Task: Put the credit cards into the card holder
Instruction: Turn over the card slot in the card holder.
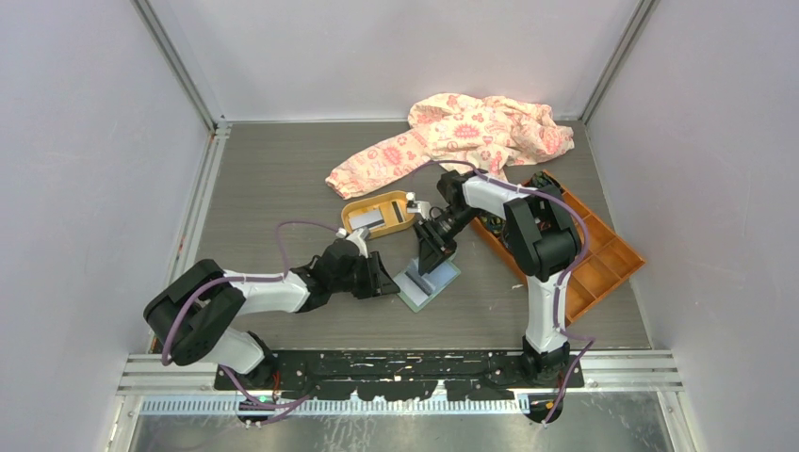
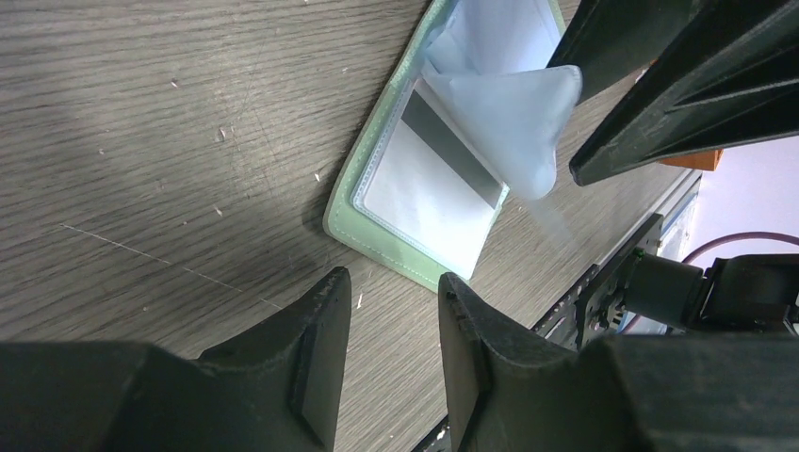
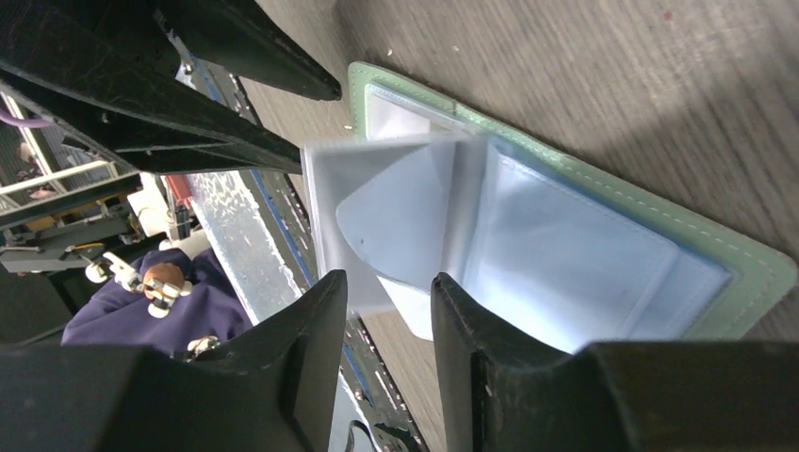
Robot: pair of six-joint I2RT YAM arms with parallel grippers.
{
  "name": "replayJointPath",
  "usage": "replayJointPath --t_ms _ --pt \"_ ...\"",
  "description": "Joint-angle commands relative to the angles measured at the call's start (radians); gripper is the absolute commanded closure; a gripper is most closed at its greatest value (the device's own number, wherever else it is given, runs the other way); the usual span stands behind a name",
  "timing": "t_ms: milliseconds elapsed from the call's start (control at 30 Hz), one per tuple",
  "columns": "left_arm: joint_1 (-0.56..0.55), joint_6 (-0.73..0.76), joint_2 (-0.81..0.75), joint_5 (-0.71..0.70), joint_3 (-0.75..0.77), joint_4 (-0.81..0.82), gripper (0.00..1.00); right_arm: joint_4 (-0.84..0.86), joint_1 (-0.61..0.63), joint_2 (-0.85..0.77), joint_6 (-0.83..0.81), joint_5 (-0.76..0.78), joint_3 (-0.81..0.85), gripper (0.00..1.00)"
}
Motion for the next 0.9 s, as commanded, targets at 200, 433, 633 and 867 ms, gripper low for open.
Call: replayJointPath --t_ms 200,433,633,867 --pt "-0.003 0.009 -0.049 -0.007 0.017 0.016 0.61 0.077 0.018 -0.053 0.032 0.101 0.003 0.59" --pt "-0.003 0.019 -0.118 -0.021 -0.001 -0.016 0.61 0.149 0.047 -0.141 0.028 0.403 -0.018 0.61" --pt "-0.001 0.071 -0.240 -0.074 -0.039 -0.040 0.62 0.278 0.047 -0.339 -0.013 0.560 -0.104 0.58" --pt "0.020 0.173 -0.459 -0.147 -0.099 -0.096 0.52 0.455 0.035 -0.515 -0.096 0.554 -0.232 0.48"
